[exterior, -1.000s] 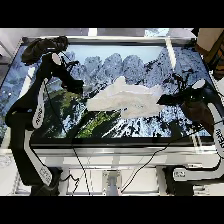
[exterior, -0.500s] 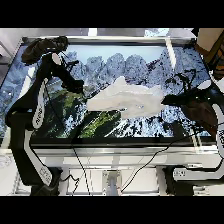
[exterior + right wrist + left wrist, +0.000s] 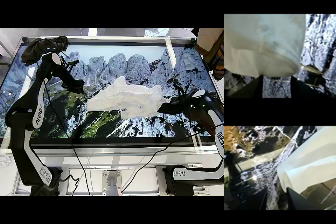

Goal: Fold the shirts.

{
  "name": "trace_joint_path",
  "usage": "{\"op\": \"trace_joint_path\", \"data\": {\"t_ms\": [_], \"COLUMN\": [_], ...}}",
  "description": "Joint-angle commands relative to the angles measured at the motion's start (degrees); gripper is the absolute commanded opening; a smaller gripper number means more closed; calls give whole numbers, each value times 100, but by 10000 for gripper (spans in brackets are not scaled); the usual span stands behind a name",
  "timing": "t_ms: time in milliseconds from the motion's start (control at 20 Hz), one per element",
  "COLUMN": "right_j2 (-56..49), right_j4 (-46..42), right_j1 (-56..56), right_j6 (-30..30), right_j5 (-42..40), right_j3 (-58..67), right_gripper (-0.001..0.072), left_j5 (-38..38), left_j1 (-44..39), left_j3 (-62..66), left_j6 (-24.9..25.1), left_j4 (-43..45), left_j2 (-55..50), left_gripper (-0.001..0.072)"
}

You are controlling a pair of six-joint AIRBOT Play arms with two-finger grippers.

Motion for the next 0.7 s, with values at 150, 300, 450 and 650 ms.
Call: {"op": "trace_joint_path", "data": {"t_ms": [150, 300, 450, 650], "right_j2": [0, 0, 0, 0], "right_j4": [944, 940, 944, 942], "right_j1": [-2, -2, -2, -2], "right_j6": [-409, -415, -540, -544], "right_j5": [-706, -789, -848, -938], "right_j3": [-284, -284, -284, -284], "right_gripper": [243, 131, 27, 27], "left_j5": [-24, -48, -103, -461], "left_j1": [2, 2, 4, 0], "left_j3": [-2, -15, -20, -201], "left_j6": [0, -17, -133, -319], "left_j4": [2, 15, 201, -573], "left_j2": [-2, -2, -33, -184], "left_gripper": [295, 295, 375, 530]}}
